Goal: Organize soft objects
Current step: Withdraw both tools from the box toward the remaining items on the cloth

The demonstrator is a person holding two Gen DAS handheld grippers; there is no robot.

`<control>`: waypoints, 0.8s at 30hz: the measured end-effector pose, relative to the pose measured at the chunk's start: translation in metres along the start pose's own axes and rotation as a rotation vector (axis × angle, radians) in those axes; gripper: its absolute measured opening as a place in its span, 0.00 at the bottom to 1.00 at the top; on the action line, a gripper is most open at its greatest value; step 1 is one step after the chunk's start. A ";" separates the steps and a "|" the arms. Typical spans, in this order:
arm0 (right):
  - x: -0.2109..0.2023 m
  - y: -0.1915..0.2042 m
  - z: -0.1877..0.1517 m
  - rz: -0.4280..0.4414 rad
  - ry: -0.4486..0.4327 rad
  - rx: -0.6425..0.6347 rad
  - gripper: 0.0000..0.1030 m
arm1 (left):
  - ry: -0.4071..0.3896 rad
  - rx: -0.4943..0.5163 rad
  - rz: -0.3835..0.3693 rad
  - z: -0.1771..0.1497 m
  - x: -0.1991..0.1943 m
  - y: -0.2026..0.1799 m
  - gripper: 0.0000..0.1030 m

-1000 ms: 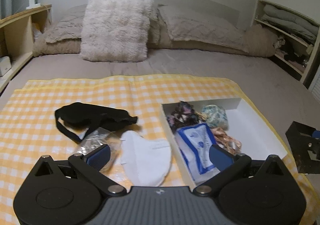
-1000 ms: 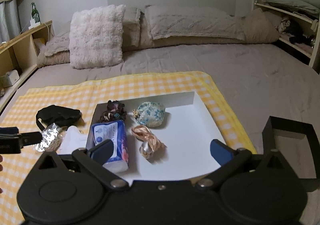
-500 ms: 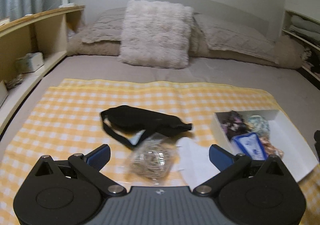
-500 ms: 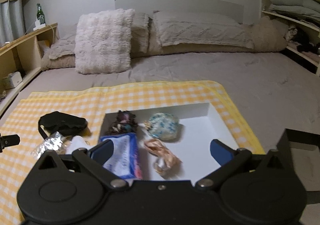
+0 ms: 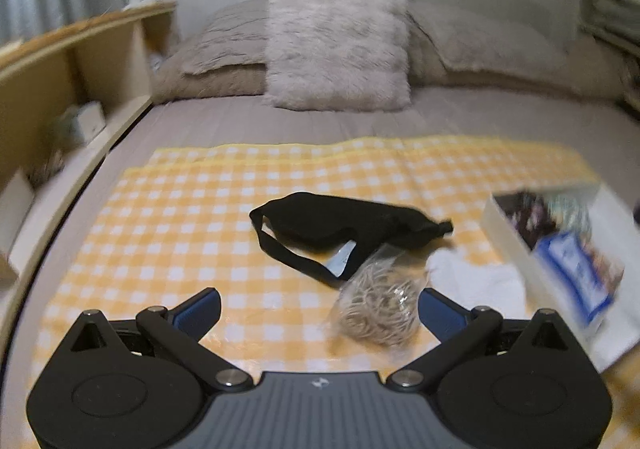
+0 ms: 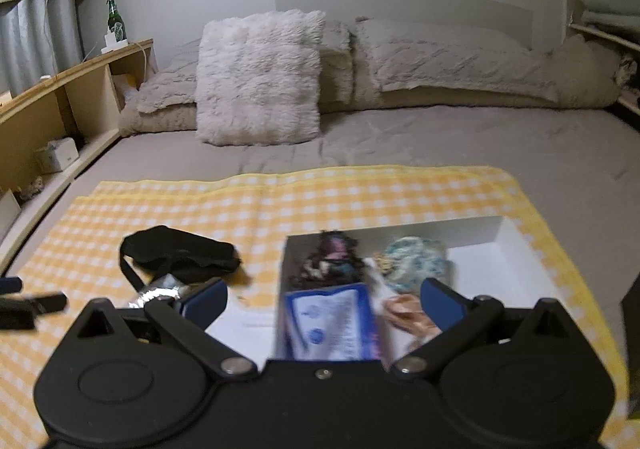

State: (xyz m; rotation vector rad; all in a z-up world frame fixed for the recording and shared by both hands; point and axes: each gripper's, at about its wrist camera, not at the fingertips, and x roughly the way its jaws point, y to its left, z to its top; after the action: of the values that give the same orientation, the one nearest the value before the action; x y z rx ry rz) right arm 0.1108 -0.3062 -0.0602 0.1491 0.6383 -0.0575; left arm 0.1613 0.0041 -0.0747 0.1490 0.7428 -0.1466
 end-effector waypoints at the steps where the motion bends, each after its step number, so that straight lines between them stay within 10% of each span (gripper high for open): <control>1: 0.004 0.005 0.001 0.010 0.009 0.011 1.00 | 0.003 0.033 -0.001 -0.001 0.004 -0.002 1.00; 11: 0.036 0.044 0.000 0.074 0.108 0.085 1.00 | 0.059 0.315 -0.094 -0.010 0.049 -0.029 1.00; 24: 0.075 0.060 -0.001 0.118 0.197 0.160 1.00 | 0.134 0.398 -0.132 -0.008 0.116 -0.056 0.99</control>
State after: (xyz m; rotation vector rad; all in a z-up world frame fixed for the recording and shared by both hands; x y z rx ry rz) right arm 0.1762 -0.2469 -0.0983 0.3500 0.8205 0.0208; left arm 0.2301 -0.0588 -0.1645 0.4928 0.8511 -0.4138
